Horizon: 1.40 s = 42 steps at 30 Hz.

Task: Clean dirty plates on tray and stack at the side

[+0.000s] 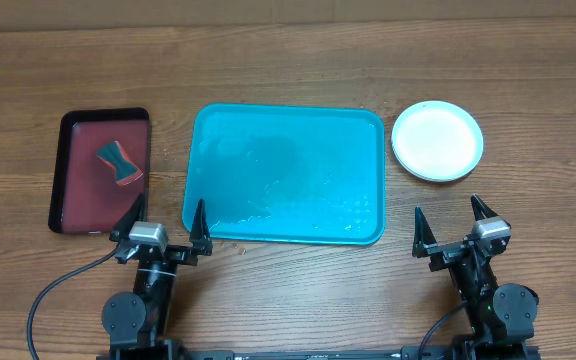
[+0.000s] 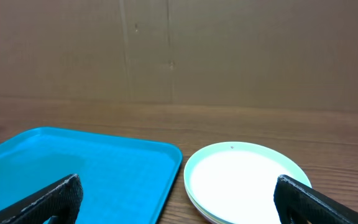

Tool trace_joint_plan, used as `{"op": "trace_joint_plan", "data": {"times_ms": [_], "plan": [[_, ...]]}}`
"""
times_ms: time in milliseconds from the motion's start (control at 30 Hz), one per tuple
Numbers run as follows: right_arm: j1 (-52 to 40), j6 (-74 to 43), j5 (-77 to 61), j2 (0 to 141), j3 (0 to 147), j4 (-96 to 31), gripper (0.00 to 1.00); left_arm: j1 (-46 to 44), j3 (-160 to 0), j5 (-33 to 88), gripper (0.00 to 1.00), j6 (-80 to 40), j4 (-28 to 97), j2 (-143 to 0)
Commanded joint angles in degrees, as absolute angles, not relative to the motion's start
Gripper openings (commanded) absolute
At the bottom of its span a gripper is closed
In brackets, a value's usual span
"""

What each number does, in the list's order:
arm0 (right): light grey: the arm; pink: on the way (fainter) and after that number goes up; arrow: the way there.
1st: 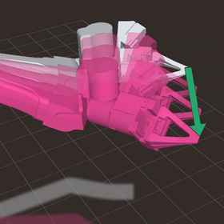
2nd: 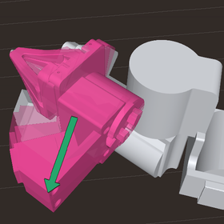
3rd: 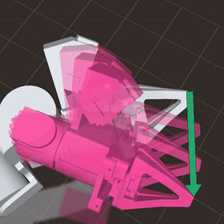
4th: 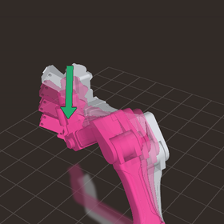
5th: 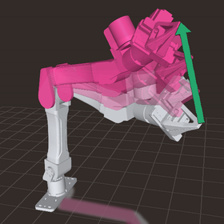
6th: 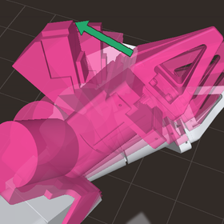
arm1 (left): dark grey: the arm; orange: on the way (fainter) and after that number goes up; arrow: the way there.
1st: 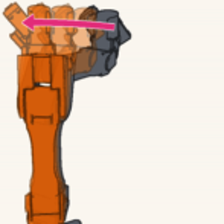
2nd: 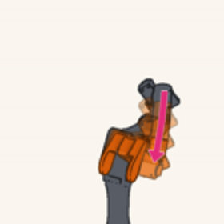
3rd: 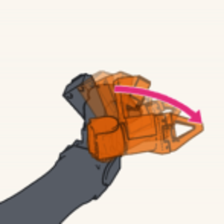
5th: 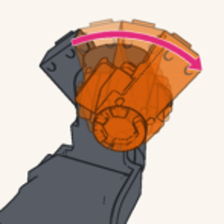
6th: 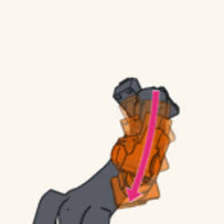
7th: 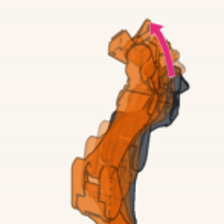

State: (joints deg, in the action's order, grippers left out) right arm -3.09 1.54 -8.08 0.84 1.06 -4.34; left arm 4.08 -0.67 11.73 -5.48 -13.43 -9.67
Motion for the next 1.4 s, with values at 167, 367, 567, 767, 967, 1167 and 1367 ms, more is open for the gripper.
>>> {"op": "trace_joint_plan", "data": {"times_ms": [167, 367, 567, 767, 967, 1167, 1367], "plan": [[-2.9, 1.8, -7.5, 0.2, 0.5, -4.2, 1.0, 3.7, -0.3, 8.2, 1.0, -4.2, -0.1, -2.4], [-2.9, 1.8, -7.5, 0.2, 0.5, -4.2, 1.0, 3.6, -0.3, 6.9, 1.0, -4.2, 3.9, -0.2], [-2.9, 1.8, -7.6, 0.2, 0.5, -4.2, 1.0, 2.2, -0.3, 6.8, 1.0, -4.2, 4.0, -0.2], [-2.9, 1.8, -7.5, 0.2, 0.5, -4.2, 1.0, 0.7, -0.3, 5.9, 1.0, -4.2, 4.1, -0.2], [-2.9, 1.8, -7.5, 0.2, 0.5, -4.2, 1.0, 0.7, -0.3, 5.3, 1.0, 0.7, 4.3, -0.2], [-2.9, 1.8, -7.6, 0.2, 0.5, -4.2, 1.0, 0.7, -0.3, 3.9, 1.0, 2.2, 4.4, -0.2], [-2.9, 1.8, -7.5, 0.2, 0.5, -4.2, 1.0, 0.7, -0.3, 3.2, 1.0, -0.4, 4.5, -0.2]]}}
